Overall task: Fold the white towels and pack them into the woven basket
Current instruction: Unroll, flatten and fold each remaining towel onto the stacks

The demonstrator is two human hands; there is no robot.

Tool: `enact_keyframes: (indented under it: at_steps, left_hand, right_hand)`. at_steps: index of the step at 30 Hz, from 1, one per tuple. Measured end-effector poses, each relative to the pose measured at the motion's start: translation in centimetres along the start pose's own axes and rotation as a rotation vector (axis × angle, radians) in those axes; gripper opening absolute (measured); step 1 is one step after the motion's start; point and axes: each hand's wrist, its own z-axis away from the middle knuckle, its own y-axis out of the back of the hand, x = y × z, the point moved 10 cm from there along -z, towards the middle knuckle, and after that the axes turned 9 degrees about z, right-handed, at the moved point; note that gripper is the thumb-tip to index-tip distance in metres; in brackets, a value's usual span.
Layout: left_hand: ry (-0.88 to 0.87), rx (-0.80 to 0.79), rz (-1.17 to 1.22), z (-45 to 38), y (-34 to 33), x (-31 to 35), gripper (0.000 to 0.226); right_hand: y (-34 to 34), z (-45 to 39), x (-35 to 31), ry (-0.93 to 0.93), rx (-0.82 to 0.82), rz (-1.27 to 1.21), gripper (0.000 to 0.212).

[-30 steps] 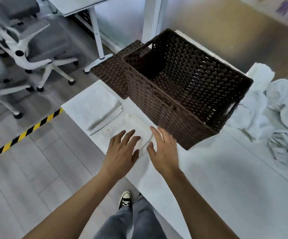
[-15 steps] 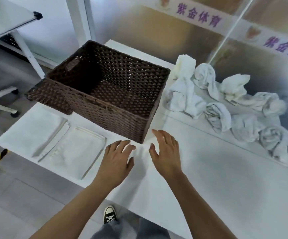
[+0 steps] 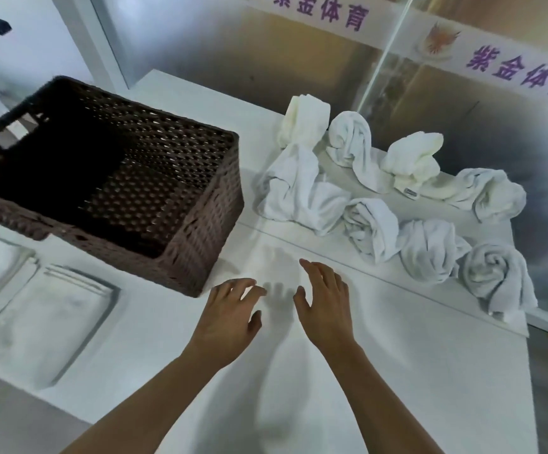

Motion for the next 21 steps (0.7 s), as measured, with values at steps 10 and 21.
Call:
enact_keyframes:
  at_steps: [10, 21]
  left_hand:
    - [0.009, -0.122, -0.134, -15.3, -5.2, 2.3, 0.059]
    - [0.220, -0.351, -0.343, -26.8, -10.1, -3.5, 0.078]
  right_hand:
    - [1.0, -9.9, 11.1, -0.114, 0.045, 0.173, 0.058]
    - [-3.3, -14.7, 17.5, -0.189, -0.314, 0.353, 0.065]
